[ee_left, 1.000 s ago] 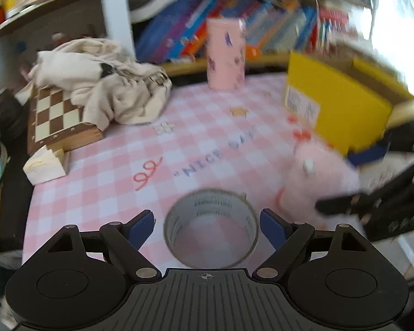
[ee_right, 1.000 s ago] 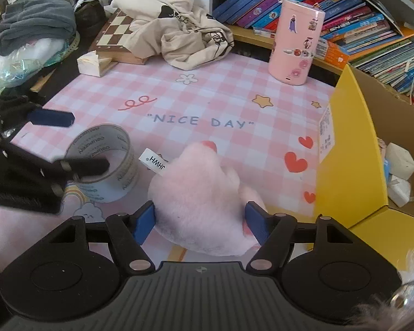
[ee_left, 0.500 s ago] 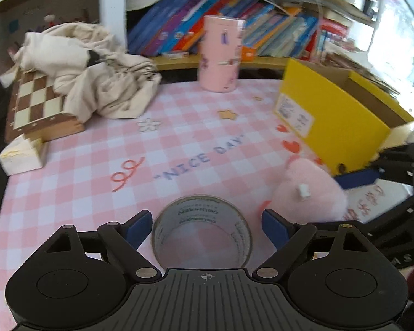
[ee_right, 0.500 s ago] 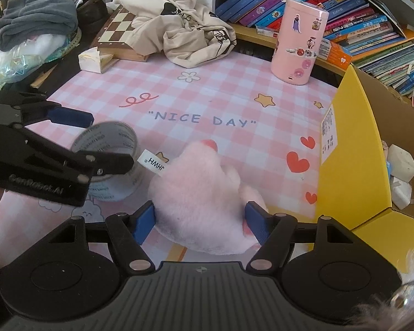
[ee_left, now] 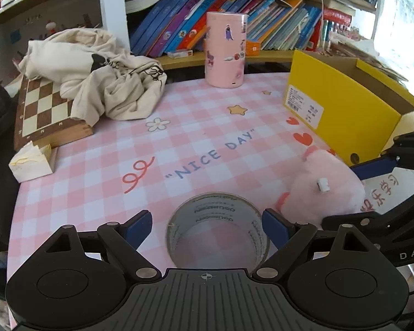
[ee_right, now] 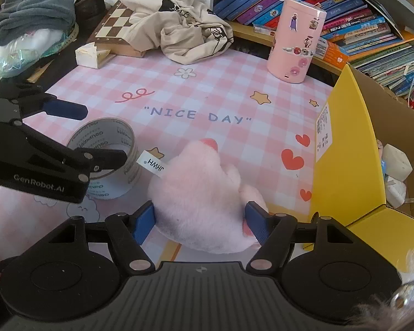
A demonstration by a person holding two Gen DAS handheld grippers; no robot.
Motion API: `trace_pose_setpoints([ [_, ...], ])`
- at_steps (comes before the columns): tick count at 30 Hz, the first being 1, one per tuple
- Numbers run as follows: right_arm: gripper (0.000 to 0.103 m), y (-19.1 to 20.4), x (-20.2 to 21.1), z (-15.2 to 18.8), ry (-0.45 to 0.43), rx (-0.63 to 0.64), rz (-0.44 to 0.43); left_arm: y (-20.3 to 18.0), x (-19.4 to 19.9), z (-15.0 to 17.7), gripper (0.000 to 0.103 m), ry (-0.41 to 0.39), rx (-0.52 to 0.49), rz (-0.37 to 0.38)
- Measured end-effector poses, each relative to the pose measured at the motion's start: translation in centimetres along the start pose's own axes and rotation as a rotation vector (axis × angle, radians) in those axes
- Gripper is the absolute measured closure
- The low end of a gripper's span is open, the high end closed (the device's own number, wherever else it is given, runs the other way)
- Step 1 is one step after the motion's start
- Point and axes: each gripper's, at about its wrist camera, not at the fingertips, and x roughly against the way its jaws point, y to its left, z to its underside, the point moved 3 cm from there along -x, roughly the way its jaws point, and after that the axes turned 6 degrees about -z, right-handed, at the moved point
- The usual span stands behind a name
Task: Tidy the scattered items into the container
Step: 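Lift and carry the tape roll and pink plush with both tools toward the yellow box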
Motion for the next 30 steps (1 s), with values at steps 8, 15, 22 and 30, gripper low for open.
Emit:
trace_pose_setpoints([
  [8,0.034,-0.1,-0.1,0.0,0.002,-0.002,-0.003,2.2,0.0,0.2,0.014,0.006,0.084,-0.042],
  [15,0.033,-0.1,-0.2,0.0,0.004,0.001,-0.006,-1.2,0.9,-0.7,0.014,-0.048,-0.044,0.089],
  [22,0.033,-0.1,-0.2,0.2,0.006,-0.001,-0.007,0.0,-0.9,0.1,0.013,0.041,-0.018,-0.001],
  [30,0.033,-0.2,-0.3,0.3,0.008,0.01,-0.005,0.5,-1.7,0.3,0.014,0.057,-0.02,-0.014],
])
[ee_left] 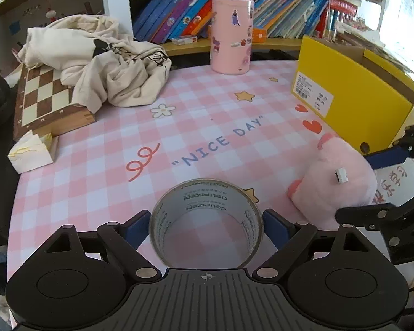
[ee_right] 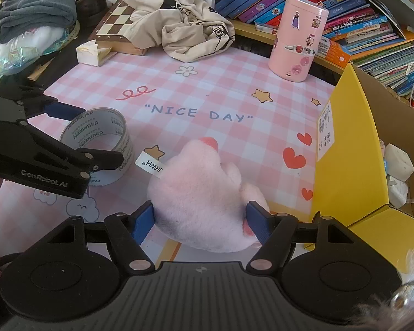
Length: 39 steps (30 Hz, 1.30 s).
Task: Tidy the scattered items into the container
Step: 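Lift and carry the tape roll and pink plush with both tools toward the yellow box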
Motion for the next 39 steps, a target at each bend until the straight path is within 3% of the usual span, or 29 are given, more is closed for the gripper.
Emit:
trace_pose_setpoints([
  [6,0.032,0.1,-0.1,-0.1,0.003,0.002,0.001,-0.4,-0.6,0.4,0.016,0.03,-0.015,-0.008],
  [14,0.036,0.1,0.2,-0.1,-0.01,-0.007,-0.011,0.7,0.6,0.6,0.019,0.017,0.073,0.038],
  [20,0.038,-0.2,1.8,-0.2,-0.035,-0.035,-0.048,2.1,3.4,0.5,0.019,-0.011,0.226,0.12],
  [21,0.04,-0.3,2.2,-0.1,-0.038,-0.038,-0.054,2.0,3.7,0.5,0.019,-0.013,0.248,0.142],
  [22,0.053,-0.3,2.5,0.0,-0.04,-0.041,-0.06,2.0,4.1,0.4,0.019,-0.015,0.269,0.164],
  [27,0.054,-0.9,4.2,1.2,-0.039,-0.067,-0.074,1.5,5.3,0.4,0.019,-0.025,0.336,0.236],
  [29,0.052,-0.9,4.2,1.7,-0.04,-0.075,-0.082,1.2,5.2,0.6,0.019,-0.017,0.328,0.219],
  [34,0.031,0.2,3.1,2.4,0.002,-0.028,-0.076,0.9,5.3,1.1,0.019,-0.007,0.324,0.214],
  [39,0.017,1.5,1.5,2.3,0.005,0.07,-0.041,1.1,6.1,1.7,0.019,-0.015,0.321,0.193],
])
